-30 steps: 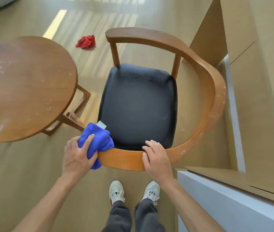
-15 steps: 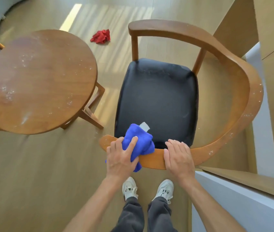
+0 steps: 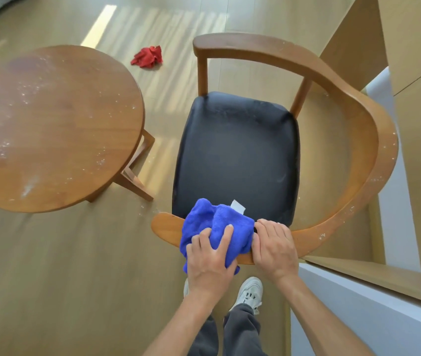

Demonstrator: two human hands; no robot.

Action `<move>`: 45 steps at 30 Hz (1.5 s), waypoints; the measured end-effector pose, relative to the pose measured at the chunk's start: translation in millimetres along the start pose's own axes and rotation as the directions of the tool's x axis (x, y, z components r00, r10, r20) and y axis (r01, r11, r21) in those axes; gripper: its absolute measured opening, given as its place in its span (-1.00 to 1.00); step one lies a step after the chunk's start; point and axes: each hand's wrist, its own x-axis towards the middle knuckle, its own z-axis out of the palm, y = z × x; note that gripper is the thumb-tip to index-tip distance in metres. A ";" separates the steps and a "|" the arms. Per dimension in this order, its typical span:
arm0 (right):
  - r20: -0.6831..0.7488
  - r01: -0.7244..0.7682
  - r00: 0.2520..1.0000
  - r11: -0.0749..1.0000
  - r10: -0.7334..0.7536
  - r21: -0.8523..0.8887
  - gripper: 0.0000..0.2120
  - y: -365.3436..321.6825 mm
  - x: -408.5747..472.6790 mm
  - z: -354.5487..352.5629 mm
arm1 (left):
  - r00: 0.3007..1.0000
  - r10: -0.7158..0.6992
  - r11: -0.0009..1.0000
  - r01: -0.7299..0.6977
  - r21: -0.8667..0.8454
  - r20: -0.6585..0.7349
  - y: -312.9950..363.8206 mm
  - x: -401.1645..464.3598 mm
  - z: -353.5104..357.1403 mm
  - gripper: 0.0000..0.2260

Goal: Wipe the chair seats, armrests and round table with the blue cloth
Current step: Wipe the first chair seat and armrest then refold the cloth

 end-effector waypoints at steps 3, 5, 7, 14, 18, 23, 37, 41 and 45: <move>0.017 -0.018 1.000 1.000 0.017 0.007 -0.65 -0.7 1.3 -2.2 | 1.000 0.008 0.999 -0.008 0.039 -0.007 -39.9 11.2 -18.9 -0.32; 0.038 -0.033 0.999 0.999 0.033 0.011 -0.63 -2.6 1.7 -3.7 | 0.987 -0.145 0.986 0.150 0.067 -0.068 -80.0 23.4 -36.9 -0.45; 0.036 -0.034 0.999 0.999 0.033 0.014 -0.62 -3.3 1.4 -3.3 | 0.925 -0.366 0.929 0.370 0.023 -0.098 -111.3 34.0 -51.4 -0.49; -0.043 0.004 0.999 0.999 -0.002 0.046 -0.69 -0.4 1.1 -1.7 | 0.999 -0.038 0.999 0.037 0.032 0.037 11.6 3.1 -2.6 -0.22; -0.031 -0.001 1.000 0.996 0.004 0.090 -0.68 2.4 1.3 -3.8 | 0.997 -0.052 0.998 0.051 0.030 0.058 17.5 8.0 -5.9 -0.25; 0.054 -0.070 0.996 0.991 0.065 0.116 -0.60 -1.0 0.0 -7.8 | 0.929 -0.363 0.928 0.367 0.065 -0.065 -50.1 16.6 -34.5 -0.44; 0.197 -0.532 0.828 0.626 0.525 0.570 -0.49 -13.2 14.1 -52.4 | 0.942 -0.238 0.852 0.320 -0.415 0.238 40.5 14.3 -25.0 -0.41; 0.211 -0.526 0.845 0.836 0.492 0.157 -0.37 -63.2 -1.9 -33.9 | 0.947 -0.322 0.941 0.318 -0.117 -0.016 -28.8 41.6 -40.1 -0.49; 0.101 -0.453 0.887 0.891 0.450 0.013 -0.44 -74.8 -1.7 -17.1 | 0.970 -0.221 0.970 0.208 0.122 0.098 -51.5 60.2 -24.5 -0.48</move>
